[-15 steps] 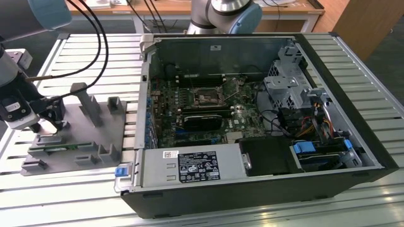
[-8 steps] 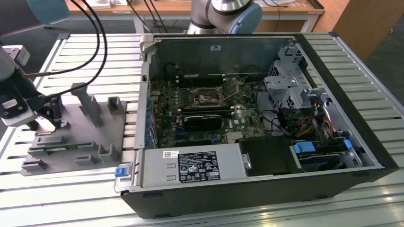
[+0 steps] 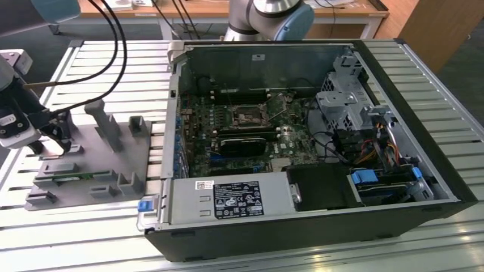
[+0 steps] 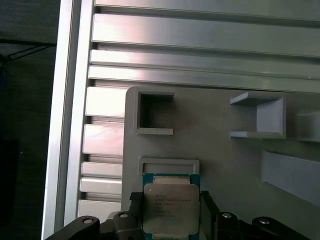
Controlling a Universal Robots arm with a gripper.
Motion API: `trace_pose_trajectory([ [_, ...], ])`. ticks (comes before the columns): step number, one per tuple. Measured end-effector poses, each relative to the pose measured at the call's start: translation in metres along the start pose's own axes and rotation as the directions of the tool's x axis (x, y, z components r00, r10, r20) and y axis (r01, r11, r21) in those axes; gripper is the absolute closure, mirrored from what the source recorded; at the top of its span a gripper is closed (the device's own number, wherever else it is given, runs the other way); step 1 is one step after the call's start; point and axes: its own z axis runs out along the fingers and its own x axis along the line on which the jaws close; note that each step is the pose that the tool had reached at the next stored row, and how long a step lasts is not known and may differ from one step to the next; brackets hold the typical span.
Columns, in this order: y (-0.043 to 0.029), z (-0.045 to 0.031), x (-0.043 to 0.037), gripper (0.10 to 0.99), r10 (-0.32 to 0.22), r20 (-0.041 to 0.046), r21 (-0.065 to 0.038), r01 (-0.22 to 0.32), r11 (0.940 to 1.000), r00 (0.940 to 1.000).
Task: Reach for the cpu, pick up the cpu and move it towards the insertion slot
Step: 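Pick up the cpu and move it towards the insertion slot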
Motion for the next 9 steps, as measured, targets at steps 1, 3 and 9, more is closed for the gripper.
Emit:
trace_pose_trajectory([
  [1, 0.0, -0.0002, 0.0, 0.545, 0.0, 0.0002, 0.0, 0.0, 1.0, 1.0],
  [3, 0.0001, -0.0009, 0.0, 0.545, 0.0, 0.0, 0.0, 0.0, 1.0, 1.0],
  [9, 0.0005, -0.0022, 0.0, 0.545, 0.0, 0.0, 0.0, 0.0, 1.0, 1.0],
])
